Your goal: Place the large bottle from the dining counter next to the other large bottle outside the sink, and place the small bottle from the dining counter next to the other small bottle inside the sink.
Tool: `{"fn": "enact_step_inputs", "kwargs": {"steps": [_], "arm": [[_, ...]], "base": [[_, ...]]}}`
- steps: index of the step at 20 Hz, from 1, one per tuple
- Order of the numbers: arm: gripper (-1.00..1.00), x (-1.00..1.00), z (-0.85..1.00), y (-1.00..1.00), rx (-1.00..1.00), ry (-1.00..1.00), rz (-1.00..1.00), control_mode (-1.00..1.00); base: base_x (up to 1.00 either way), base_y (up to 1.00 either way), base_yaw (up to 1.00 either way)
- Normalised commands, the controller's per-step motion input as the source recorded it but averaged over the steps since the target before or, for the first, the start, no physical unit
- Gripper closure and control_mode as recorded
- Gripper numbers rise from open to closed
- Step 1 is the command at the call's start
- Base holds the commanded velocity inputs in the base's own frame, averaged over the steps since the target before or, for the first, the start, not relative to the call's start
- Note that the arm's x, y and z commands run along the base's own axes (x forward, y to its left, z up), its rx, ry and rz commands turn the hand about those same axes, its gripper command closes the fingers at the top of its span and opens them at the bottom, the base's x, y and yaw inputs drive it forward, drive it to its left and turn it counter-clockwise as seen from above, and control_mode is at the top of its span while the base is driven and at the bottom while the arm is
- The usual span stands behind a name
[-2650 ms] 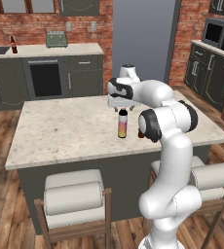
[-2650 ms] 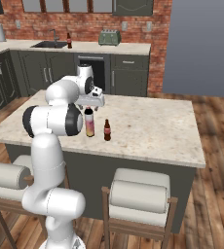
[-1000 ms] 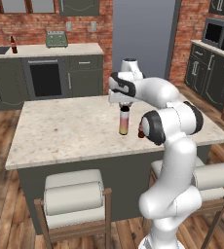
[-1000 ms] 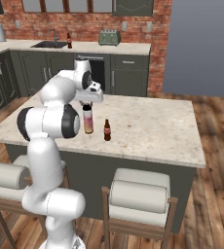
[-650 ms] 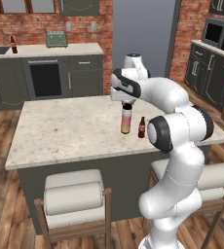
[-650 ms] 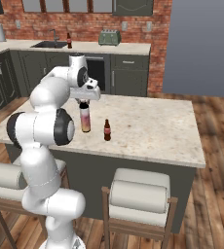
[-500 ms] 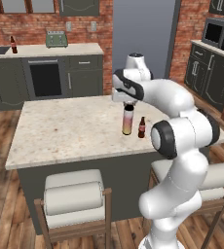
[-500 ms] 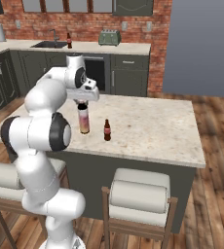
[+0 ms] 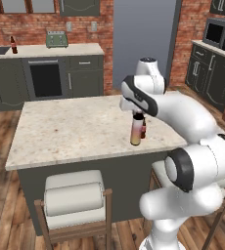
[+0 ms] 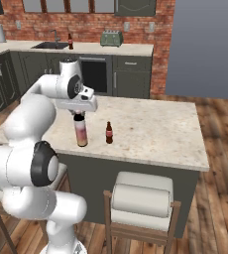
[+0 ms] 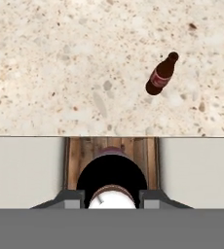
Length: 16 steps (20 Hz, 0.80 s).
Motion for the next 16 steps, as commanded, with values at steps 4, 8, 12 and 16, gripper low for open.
{"fn": "enact_step_inputs", "kwargs": {"steps": [4, 8, 12, 16], "arm": [[1.0, -0.93, 0.09, -0.01, 0.01, 0.0, 0.0, -1.0], [1.0, -0.63, 0.36, 0.0, 0.03, 0.0, 0.0, -1.0], [1.0, -0.47, 0.35, 0.0, 0.01, 0.0, 0.0, -1.0], [1.0, -0.57, 0.27, 0.0, 0.0, 0.02, 0.0, -1.0]], "base": [[0.0, 0.0, 0.0], [0.0, 0.0, 0.0], [0.0, 0.0, 0.0], [0.0, 0.0, 0.0]]}}
